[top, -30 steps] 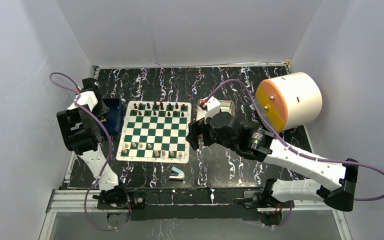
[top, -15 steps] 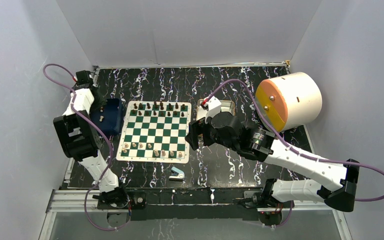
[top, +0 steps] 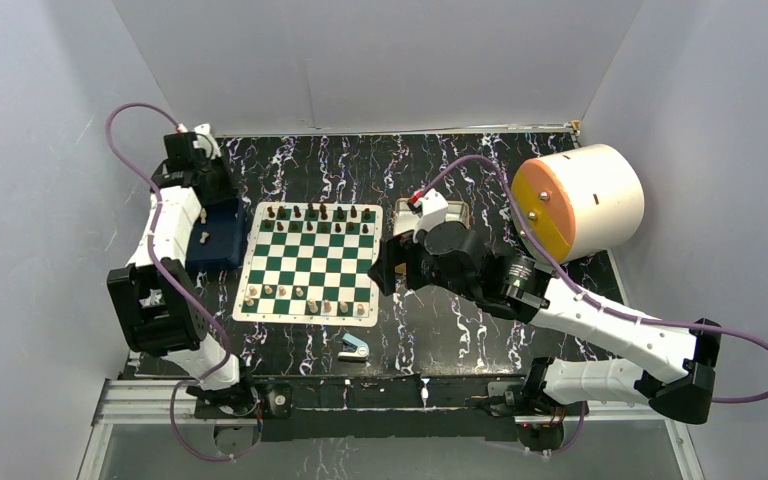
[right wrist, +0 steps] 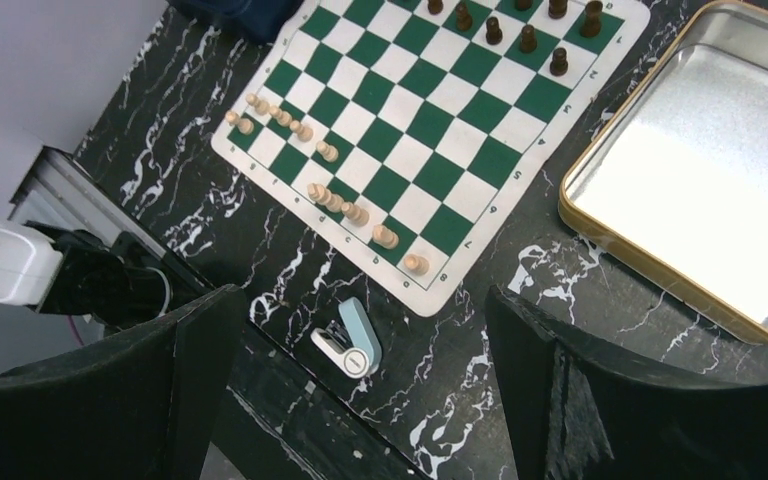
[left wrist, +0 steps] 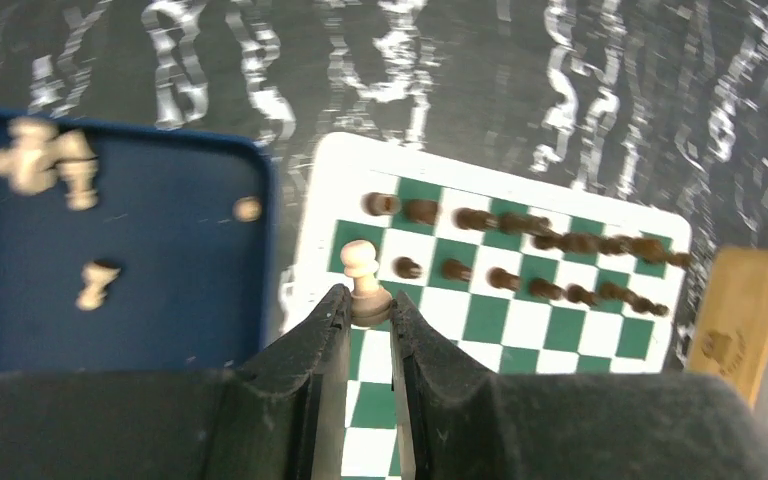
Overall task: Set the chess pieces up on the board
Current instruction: Pick up the chess piece from the storage box, then place the chess piece on the chessboard.
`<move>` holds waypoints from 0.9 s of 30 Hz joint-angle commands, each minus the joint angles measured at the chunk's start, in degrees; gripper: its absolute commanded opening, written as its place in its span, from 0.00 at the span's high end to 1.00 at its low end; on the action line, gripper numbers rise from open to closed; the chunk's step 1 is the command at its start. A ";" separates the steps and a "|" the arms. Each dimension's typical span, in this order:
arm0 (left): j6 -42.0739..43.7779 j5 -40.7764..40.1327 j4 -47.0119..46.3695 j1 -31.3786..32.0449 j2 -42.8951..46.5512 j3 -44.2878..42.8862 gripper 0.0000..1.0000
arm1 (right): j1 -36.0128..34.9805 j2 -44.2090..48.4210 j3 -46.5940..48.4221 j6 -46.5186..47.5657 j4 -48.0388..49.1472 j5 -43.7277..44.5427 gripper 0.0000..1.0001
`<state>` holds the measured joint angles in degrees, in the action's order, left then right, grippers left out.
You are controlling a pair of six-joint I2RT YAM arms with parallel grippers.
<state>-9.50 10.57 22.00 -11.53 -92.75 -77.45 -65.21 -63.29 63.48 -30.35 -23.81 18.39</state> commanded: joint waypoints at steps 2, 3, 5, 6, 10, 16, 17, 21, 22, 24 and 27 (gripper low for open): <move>4.37 9.24 -4.67 6.12 7.09 3.76 0.87 | 0.68 -0.26 4.99 -1.29 0.99 2.78 0.01; 4.85 10.46 -5.66 7.46 8.04 4.73 0.87 | 0.96 -0.52 5.18 -1.23 1.11 2.74 0.01; 6.51 13.35 -7.31 10.16 9.73 6.46 0.88 | 1.77 -1.40 6.21 -1.08 0.99 1.54 0.01; 7.43 14.67 -7.97 11.61 10.63 7.39 0.88 | 2.43 -1.96 6.93 -1.03 0.90 0.55 0.01; 11.77 18.61 -12.25 15.99 15.31 12.15 0.91 | 6.98 -4.94 9.83 -2.58 0.22 -7.33 0.01; 14.94 27.91 -22.47 20.85 24.62 23.23 0.96 | 18.50 -8.27 10.26 -6.56 3.40 -27.51 0.15; 15.92 29.07 -23.60 21.71 25.84 24.65 0.96 | 19.28 -8.86 10.61 -6.59 3.42 -29.09 0.20; 18.97 34.08 -24.44 24.95 29.59 28.76 0.96 | 21.73 -11.65 12.54 -6.75 3.37 -34.37 0.43; 19.39 35.59 -24.67 25.59 30.23 29.57 0.97 | 22.07 -12.50 13.11 -6.94 3.46 -35.67 0.48; 19.88 37.79 -25.13 26.70 31.22 30.79 0.98 | 22.33 -14.32 14.16 -7.22 3.68 -37.81 0.54; 20.31 40.88 -25.50 27.71 32.02 32.15 0.99 | 22.41 -17.13 15.57 -7.62 3.91 -39.92 0.55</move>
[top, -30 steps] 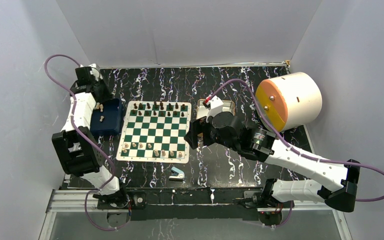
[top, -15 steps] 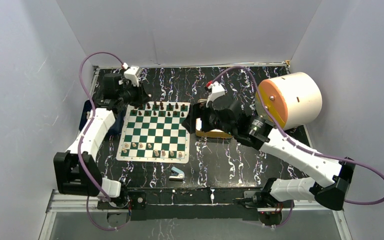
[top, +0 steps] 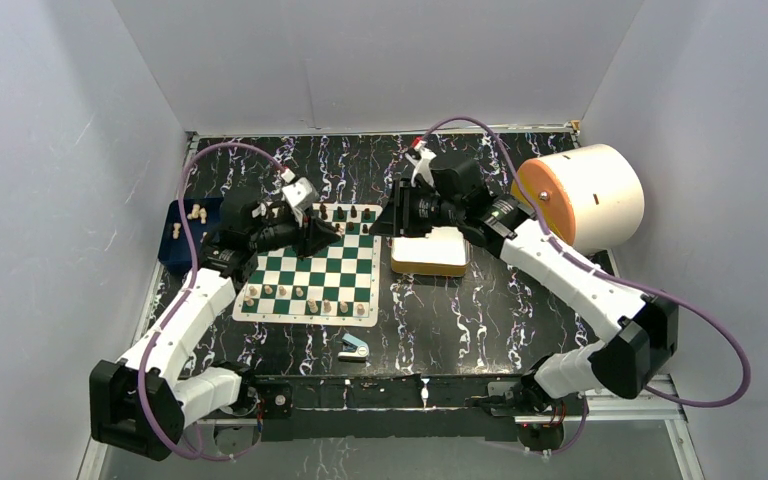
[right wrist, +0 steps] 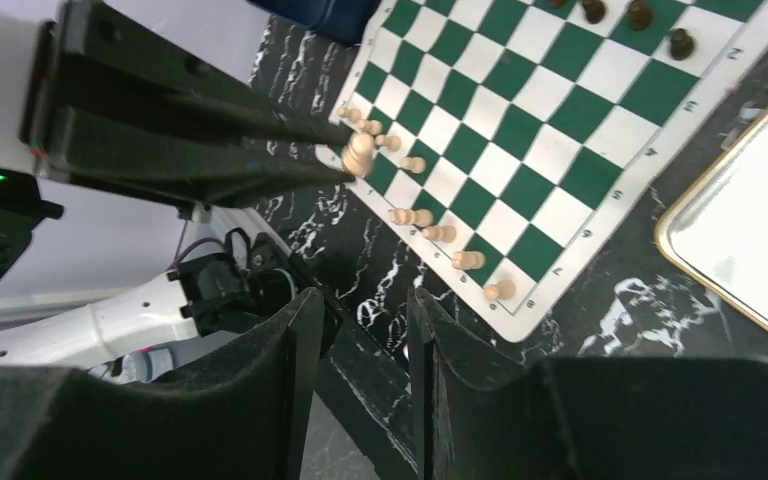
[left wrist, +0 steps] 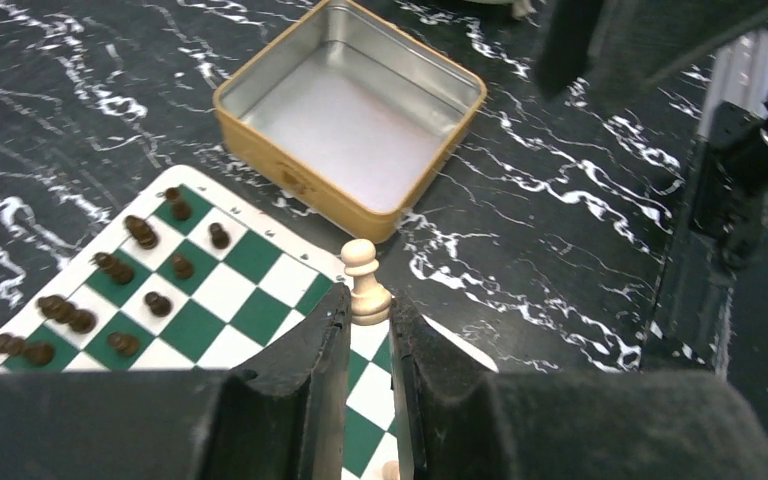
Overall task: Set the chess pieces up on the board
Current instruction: Place the chess piece on the chessboard.
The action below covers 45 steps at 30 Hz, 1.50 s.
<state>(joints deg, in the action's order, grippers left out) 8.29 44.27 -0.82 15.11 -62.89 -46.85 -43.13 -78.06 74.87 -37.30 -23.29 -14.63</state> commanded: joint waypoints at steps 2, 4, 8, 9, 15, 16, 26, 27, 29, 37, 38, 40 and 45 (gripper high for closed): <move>2.97 8.69 -2.71 1.55 2.53 2.30 0.99 | 0.30 -3.93 4.74 -1.44 3.81 -8.25 0.53; 3.38 9.50 -2.71 1.97 2.95 2.88 0.99 | 0.32 -5.63 5.43 -2.31 4.05 -9.86 0.50; 4.51 10.57 -2.94 2.44 4.17 4.53 1.00 | 0.41 -8.77 7.31 -3.51 3.93 -12.85 0.47; 4.61 10.91 -3.00 2.49 4.52 4.81 1.00 | 0.40 -9.30 7.49 -3.94 4.15 -13.51 0.47; 4.96 12.11 -3.22 2.95 5.15 5.11 1.00 | 0.40 -12.37 7.85 -5.56 4.74 -15.99 0.47; 4.97 12.15 -3.22 3.05 5.15 5.17 1.00 | 0.41 -12.79 7.97 -5.71 4.83 -16.56 0.47; 4.80 11.71 -3.31 3.27 5.32 5.08 1.00 | 0.31 -14.14 7.76 -6.94 6.22 -18.19 0.56; 4.76 11.67 -3.31 3.26 5.39 5.11 1.00 | 0.38 -14.06 7.54 -6.99 6.27 -18.11 0.57; 4.63 11.64 -3.31 3.26 5.41 5.14 1.00 | 0.35 -14.05 7.01 -7.00 6.24 -18.15 0.57; 4.45 11.28 -3.31 3.34 5.68 5.28 1.00 | 0.39 -14.61 6.43 -7.09 6.03 -18.76 0.62; 4.45 11.28 -3.31 3.40 5.68 5.22 1.00 | 0.42 -14.62 6.31 -7.13 5.86 -18.79 0.62; 4.45 11.15 -3.31 3.44 5.68 5.19 1.00 | 0.33 -14.90 6.33 -7.17 5.48 -18.91 0.62; 4.45 10.92 -3.31 3.63 5.59 5.45 1.00 | 0.31 -15.23 6.04 -7.22 5.01 -19.22 0.62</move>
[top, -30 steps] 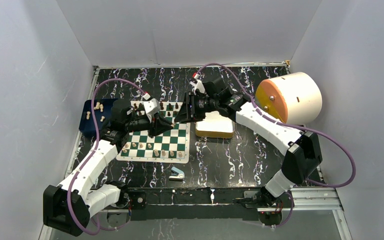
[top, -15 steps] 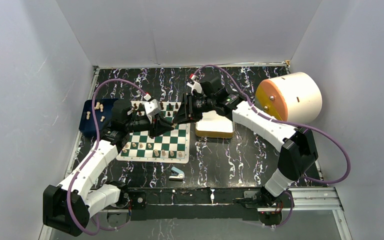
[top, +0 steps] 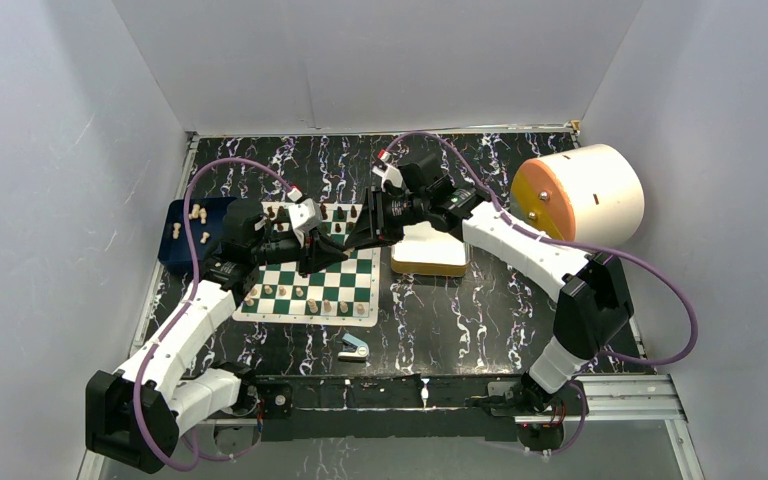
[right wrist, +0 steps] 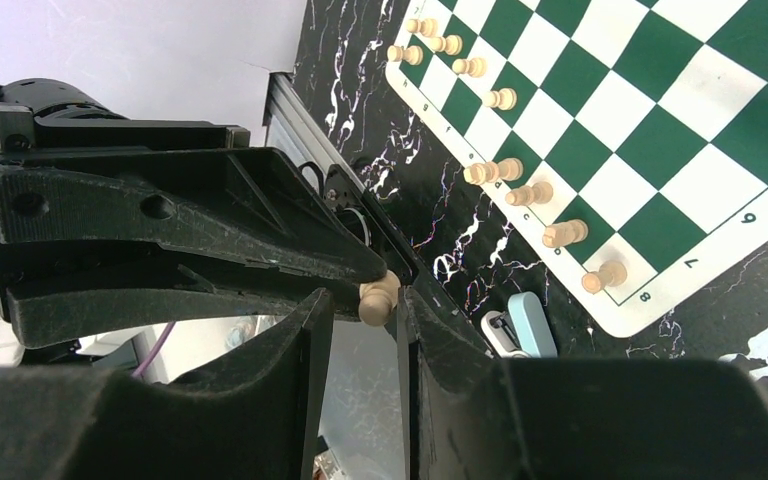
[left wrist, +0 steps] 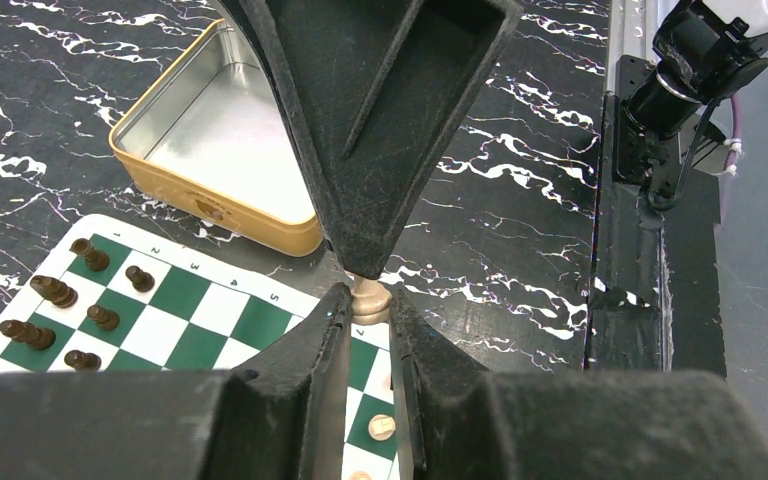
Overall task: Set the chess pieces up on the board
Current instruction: Place the chess piece on the chessboard.
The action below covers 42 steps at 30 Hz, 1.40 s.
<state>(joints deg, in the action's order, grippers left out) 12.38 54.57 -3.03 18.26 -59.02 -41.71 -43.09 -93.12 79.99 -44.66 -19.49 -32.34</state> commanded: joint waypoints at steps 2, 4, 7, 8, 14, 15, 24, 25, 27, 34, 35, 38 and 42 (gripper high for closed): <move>0.36 0.63 -1.10 0.46 1.57 0.33 1.00 | 0.27 -0.37 1.01 0.19 1.00 -1.52 0.62; 0.36 0.63 -1.11 0.55 1.54 0.39 1.00 | 0.29 -0.48 0.92 0.28 1.18 -1.91 0.67; 0.54 0.05 -1.10 0.59 1.54 0.64 1.00 | 0.22 -0.40 0.71 0.20 1.51 -1.98 0.77; 0.49 -0.17 -1.10 0.60 1.48 0.68 1.00 | 0.24 -0.32 0.63 0.12 1.62 -2.08 0.80; 0.10 -3.96 -1.36 0.63 2.19 1.86 1.00 | 0.13 0.99 -1.43 -0.06 2.80 -1.10 0.86; -0.02 -4.49 -1.37 0.64 2.31 2.09 0.99 | 0.16 1.09 -1.79 -0.07 2.86 -0.95 0.86; -4.48 -8.94 -0.99 0.64 2.09 2.89 0.69 | 0.21 2.01 -2.17 2.40 3.73 4.62 0.87; -5.34 -9.30 -0.94 0.64 2.14 3.03 0.66 | 0.25 1.99 -1.80 3.34 3.07 6.00 0.87; -7.30 -11.44 -0.88 0.64 2.58 3.69 0.62 | 0.24 1.69 -1.02 4.98 1.90 8.50 0.86; -13.81 -24.62 2.10 0.55 5.67 4.50 0.29 | -0.08 0.92 -1.91 8.73 2.60 12.78 0.85; -14.52 -27.08 2.58 0.59 5.87 4.27 0.14 | -0.26 0.92 -2.21 9.25 2.99 13.38 0.86; -16.46 -35.88 6.53 0.50 5.83 2.07 0.10 | -1.33 0.61 -2.73 11.01 3.85 15.52 0.86; -20.98 -47.25 11.61 0.08 4.05 -3.59 0.07 | -3.75 -0.77 -2.41 13.27 4.76 18.25 0.86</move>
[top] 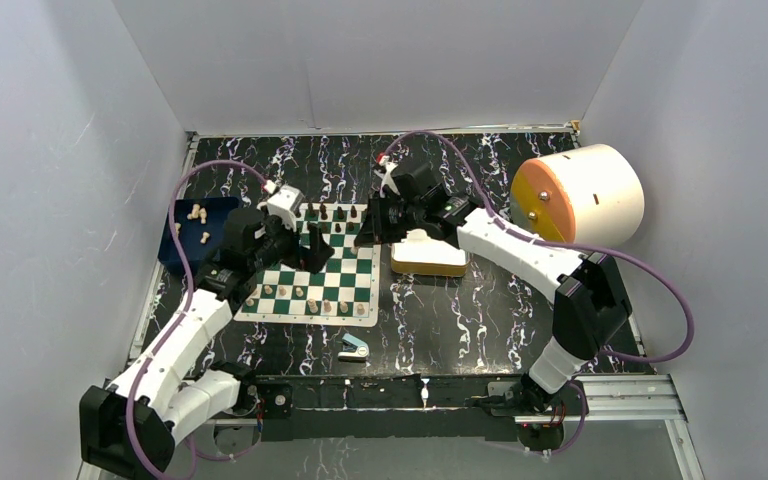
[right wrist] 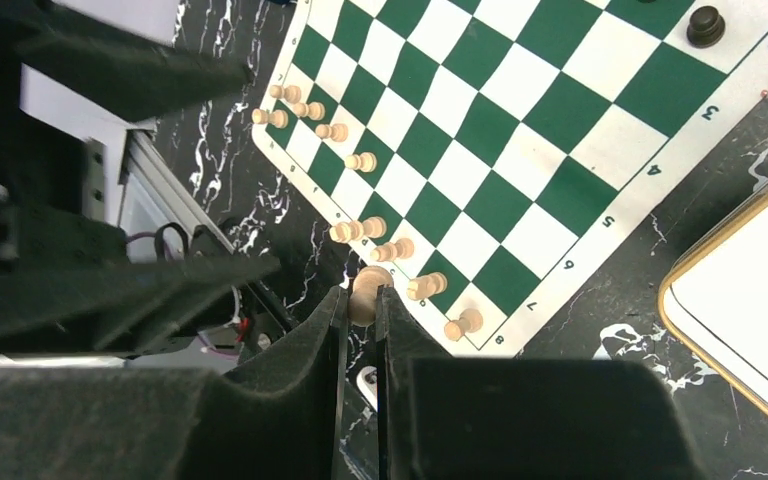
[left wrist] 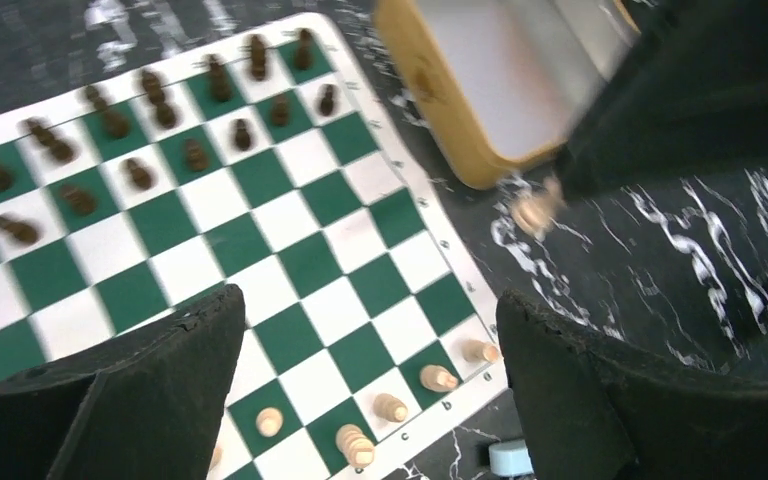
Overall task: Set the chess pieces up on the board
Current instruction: Place the chess piece on the chessboard.
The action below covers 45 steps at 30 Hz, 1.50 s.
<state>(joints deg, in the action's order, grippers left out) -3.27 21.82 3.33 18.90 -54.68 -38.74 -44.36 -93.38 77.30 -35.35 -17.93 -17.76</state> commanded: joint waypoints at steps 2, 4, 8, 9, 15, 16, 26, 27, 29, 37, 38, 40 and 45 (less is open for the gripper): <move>-7.13 -18.66 8.53 -1.21 -2.03 -10.15 0.05 | -4.23 -1.33 0.52 5.41 3.84 5.24 0.86; -9.60 -21.89 12.18 -2.43 -4.11 -14.53 0.06 | -5.95 -2.00 0.67 7.24 5.03 7.38 0.86; -17.12 -26.63 21.06 -7.85 -10.58 -22.83 0.05 | -9.64 -3.37 0.82 11.94 8.06 11.69 0.86; -17.50 -23.52 22.42 -9.92 -12.46 -24.34 0.05 | -10.51 -3.67 0.73 13.28 8.83 13.29 0.86; -21.93 -13.53 23.84 -21.94 -18.37 -26.40 0.04 | -14.44 -6.46 0.88 19.38 11.20 19.99 0.87; -22.30 -15.10 23.87 -22.52 -18.70 -26.39 0.03 | -14.71 -7.23 1.98 19.51 9.85 20.70 0.87; -23.21 -23.93 23.87 -24.25 -19.72 -24.14 0.06 | -15.40 -9.37 0.97 19.56 2.01 27.02 0.86; -22.51 -22.66 23.39 -24.26 -19.50 -23.50 0.07 | -15.36 -9.36 0.57 19.46 1.35 27.23 0.86; -21.41 -18.97 22.71 -24.26 -18.90 -22.30 0.08 | -15.42 -9.64 0.09 18.92 0.27 27.33 0.86; -19.70 -13.42 20.74 -24.26 -15.32 -18.57 0.12 | -15.86 -12.37 0.67 16.21 -4.07 27.77 0.86; -19.68 -12.56 20.71 -24.26 -15.29 -18.56 0.12 | -15.98 -12.56 0.67 16.00 -4.49 28.27 0.86; -19.87 -10.57 20.66 -24.26 -15.60 -18.67 0.13 | -16.00 -12.77 0.14 15.42 -4.45 28.81 0.86; -19.58 -8.85 21.14 -24.26 -16.76 -19.25 0.14 | -15.95 -12.82 -1.09 13.95 -3.79 28.38 0.86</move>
<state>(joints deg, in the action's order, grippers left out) -23.81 9.98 24.34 -5.15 -72.18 -57.23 -60.10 -106.45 76.27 -19.57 -22.31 9.56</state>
